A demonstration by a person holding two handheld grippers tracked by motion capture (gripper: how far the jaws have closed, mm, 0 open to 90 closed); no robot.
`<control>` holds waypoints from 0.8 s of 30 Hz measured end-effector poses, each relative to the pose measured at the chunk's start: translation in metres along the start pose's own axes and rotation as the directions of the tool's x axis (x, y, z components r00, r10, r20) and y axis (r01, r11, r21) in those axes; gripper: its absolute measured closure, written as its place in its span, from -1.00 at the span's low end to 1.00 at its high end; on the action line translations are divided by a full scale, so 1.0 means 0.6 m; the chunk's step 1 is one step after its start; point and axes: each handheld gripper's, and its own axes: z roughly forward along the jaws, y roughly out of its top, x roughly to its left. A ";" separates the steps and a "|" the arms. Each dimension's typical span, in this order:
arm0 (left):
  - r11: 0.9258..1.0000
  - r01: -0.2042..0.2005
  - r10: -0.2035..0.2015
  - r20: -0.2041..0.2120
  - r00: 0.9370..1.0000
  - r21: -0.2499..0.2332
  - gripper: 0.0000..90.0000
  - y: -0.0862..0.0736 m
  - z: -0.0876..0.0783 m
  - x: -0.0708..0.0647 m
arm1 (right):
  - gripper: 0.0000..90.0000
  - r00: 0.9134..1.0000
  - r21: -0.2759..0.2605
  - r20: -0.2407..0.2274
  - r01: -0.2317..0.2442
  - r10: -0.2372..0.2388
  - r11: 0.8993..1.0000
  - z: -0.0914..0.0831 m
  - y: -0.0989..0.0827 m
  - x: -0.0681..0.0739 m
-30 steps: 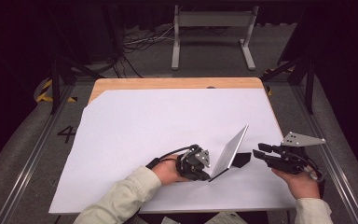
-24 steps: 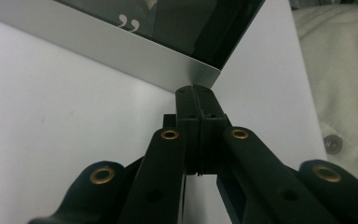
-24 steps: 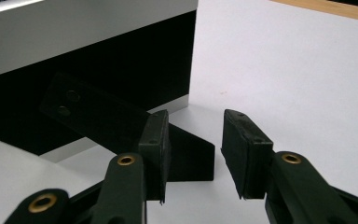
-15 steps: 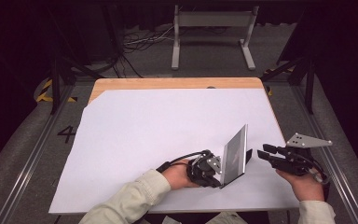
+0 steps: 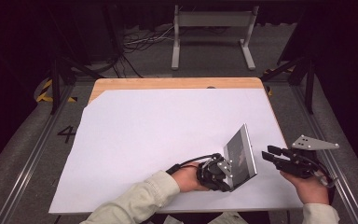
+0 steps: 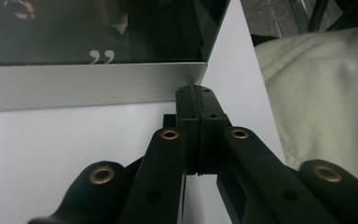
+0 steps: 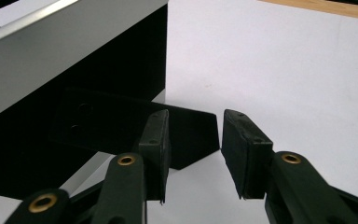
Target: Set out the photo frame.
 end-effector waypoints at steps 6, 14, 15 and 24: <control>1.000 0.023 -0.023 0.009 1.000 -0.013 1.00 0.017 0.016 0.004 | 0.38 0.999 -0.002 0.020 -0.026 0.026 1.000 -0.014 -0.008 -0.005; 0.998 0.047 -0.049 -0.051 0.998 -0.037 1.00 0.032 0.027 0.008 | 0.38 0.998 -0.012 0.042 -0.044 0.044 0.999 -0.026 -0.010 -0.009; 0.998 0.046 -0.048 -0.071 0.996 -0.038 1.00 0.035 0.029 0.007 | 0.39 0.998 -0.012 0.044 -0.044 0.045 0.999 -0.027 -0.010 -0.010; 0.998 0.043 -0.048 -0.132 0.990 -0.042 1.00 0.031 0.019 0.007 | 0.41 0.996 -0.004 0.058 -0.069 0.069 0.998 -0.029 -0.010 -0.016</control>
